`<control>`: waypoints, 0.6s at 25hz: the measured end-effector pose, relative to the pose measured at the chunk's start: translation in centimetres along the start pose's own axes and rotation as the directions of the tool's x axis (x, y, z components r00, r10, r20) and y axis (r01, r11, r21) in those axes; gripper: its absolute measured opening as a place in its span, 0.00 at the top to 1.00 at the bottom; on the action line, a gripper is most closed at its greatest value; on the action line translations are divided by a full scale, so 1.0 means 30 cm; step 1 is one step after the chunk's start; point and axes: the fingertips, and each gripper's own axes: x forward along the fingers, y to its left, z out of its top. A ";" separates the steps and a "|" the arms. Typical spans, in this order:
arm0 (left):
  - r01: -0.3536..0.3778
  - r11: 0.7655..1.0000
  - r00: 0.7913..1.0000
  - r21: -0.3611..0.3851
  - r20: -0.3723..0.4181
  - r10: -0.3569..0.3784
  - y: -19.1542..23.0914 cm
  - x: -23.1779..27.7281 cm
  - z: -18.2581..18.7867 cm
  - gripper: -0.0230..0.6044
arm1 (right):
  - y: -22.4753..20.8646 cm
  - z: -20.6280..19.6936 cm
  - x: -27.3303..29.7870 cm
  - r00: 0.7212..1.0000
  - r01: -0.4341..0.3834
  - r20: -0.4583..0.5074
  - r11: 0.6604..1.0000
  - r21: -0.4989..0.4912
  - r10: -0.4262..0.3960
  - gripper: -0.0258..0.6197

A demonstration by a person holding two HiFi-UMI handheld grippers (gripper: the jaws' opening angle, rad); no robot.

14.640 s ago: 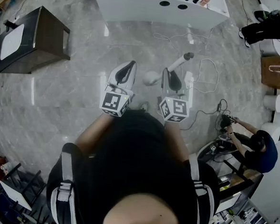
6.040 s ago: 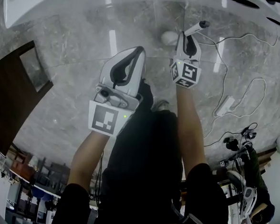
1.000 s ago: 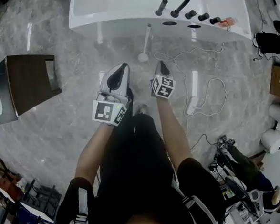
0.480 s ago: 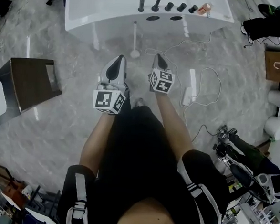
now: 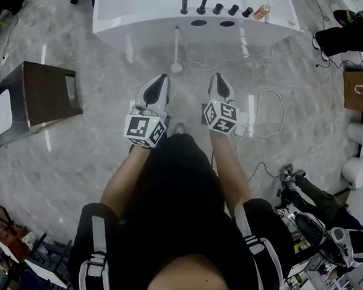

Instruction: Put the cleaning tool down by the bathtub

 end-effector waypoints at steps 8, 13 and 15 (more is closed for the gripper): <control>0.048 0.999 0.999 -0.021 -0.006 -0.048 0.010 -0.110 0.079 0.95 | 0.153 0.116 -0.226 0.998 -0.028 0.064 0.999 -0.035 0.030 0.96; 0.071 0.997 0.998 0.039 -0.001 -0.071 0.070 -0.180 0.167 0.95 | 0.267 0.193 -0.322 0.994 -0.005 0.104 1.000 -0.023 0.008 0.96; 0.081 0.995 0.997 0.051 0.005 -0.081 0.100 -0.208 0.199 0.95 | 0.312 0.205 -0.340 0.993 -0.001 0.115 1.000 -0.010 0.002 0.96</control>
